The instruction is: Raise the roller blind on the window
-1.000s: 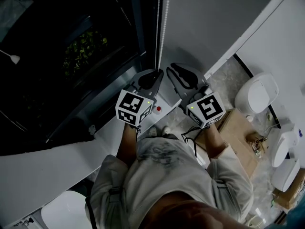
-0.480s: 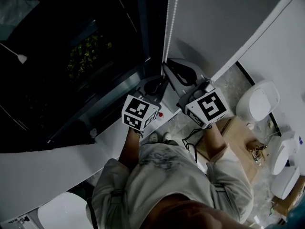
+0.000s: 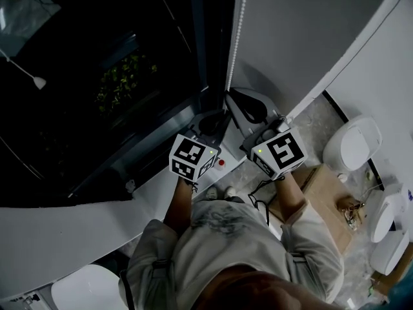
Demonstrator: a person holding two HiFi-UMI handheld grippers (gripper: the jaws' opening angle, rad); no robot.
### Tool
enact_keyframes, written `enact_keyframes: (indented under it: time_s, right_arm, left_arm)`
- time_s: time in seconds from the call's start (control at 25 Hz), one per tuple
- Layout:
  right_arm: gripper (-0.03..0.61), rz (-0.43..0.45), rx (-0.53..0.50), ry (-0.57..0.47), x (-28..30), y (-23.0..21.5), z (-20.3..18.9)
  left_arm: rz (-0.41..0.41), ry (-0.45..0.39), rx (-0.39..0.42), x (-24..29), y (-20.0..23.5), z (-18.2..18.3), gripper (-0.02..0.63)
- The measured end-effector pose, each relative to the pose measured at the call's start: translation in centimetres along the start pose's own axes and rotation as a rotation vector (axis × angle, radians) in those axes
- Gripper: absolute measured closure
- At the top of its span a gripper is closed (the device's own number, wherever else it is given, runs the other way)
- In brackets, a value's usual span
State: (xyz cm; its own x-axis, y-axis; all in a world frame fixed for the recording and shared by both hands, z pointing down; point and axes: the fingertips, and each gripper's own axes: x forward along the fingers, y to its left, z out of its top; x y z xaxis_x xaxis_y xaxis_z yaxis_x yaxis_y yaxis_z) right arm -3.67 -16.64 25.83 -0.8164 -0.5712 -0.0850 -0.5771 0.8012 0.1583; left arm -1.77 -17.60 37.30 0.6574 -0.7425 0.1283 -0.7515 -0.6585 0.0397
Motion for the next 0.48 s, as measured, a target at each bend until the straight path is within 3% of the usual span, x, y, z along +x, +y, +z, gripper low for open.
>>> enact_keyframes:
  time_s: [0.48]
  right_arm:
    - [0.555, -0.013, 0.016, 0.063, -0.3, 0.0, -3.2]
  left_arm:
    - [0.001, 0.066, -0.028, 1.0, 0.0, -3.2, 0.589]
